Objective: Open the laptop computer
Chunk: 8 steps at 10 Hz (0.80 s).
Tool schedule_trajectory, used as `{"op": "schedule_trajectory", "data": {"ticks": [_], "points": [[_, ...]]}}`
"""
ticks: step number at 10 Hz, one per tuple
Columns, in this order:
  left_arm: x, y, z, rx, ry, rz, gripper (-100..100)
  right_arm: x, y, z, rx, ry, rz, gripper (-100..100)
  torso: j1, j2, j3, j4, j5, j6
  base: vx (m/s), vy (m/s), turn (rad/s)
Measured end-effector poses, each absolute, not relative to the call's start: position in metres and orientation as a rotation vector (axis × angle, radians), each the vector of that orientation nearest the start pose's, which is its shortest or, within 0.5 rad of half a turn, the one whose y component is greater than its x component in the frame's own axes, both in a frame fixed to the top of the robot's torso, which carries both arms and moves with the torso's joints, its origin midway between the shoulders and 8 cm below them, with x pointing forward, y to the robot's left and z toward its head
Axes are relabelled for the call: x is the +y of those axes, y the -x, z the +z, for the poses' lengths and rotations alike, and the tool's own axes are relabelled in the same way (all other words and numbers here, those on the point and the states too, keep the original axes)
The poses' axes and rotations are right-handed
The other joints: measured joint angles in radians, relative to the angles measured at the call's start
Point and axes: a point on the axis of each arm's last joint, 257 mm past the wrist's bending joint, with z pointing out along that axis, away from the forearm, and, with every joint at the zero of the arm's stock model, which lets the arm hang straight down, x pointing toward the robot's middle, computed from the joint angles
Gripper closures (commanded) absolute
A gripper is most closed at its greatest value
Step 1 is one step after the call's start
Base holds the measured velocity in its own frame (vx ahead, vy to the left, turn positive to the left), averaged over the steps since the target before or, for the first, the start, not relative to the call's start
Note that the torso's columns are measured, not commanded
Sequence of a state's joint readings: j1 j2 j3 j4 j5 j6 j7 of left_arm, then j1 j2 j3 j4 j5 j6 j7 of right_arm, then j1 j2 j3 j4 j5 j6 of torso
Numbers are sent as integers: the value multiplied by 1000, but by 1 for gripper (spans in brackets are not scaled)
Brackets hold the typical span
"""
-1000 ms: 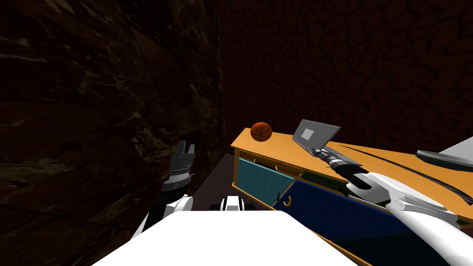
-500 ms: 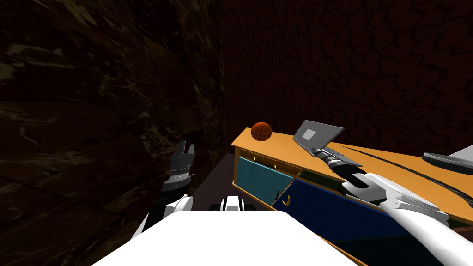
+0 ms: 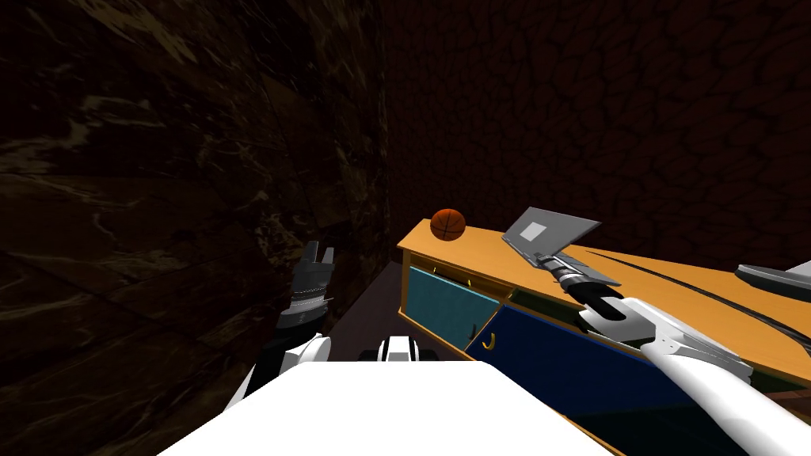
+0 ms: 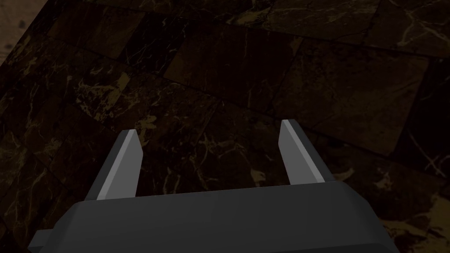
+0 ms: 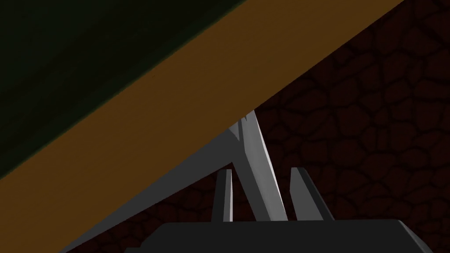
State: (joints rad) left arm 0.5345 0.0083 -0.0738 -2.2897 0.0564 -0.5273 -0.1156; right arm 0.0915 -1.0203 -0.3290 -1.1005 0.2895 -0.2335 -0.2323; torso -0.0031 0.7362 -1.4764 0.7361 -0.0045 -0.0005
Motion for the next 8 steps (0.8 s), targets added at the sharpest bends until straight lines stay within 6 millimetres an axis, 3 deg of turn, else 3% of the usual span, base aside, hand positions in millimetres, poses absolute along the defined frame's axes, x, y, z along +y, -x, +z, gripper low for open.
{"op": "schedule_trajectory", "data": {"ticks": [5, 6, 8], "points": [[264, -337, 22, 610, 652, -1293, 0, -723, -448, -95, 1305, -844, 270, 100, -1, -1, 0, -2, -3, 0, -40, -29, 41], [264, -337, 22, 610, 652, -1293, 0, -722, -448, -93, 1301, -847, 275, -100, 0, -2, -1, -1, 0, 0, -12, 11, 25], [264, -337, 22, 610, 652, -1293, 0, -726, -449, -75, 1296, -838, 274, -100, -3, -2, -1, -1, 0, 2, -11, 30, 30]]}}
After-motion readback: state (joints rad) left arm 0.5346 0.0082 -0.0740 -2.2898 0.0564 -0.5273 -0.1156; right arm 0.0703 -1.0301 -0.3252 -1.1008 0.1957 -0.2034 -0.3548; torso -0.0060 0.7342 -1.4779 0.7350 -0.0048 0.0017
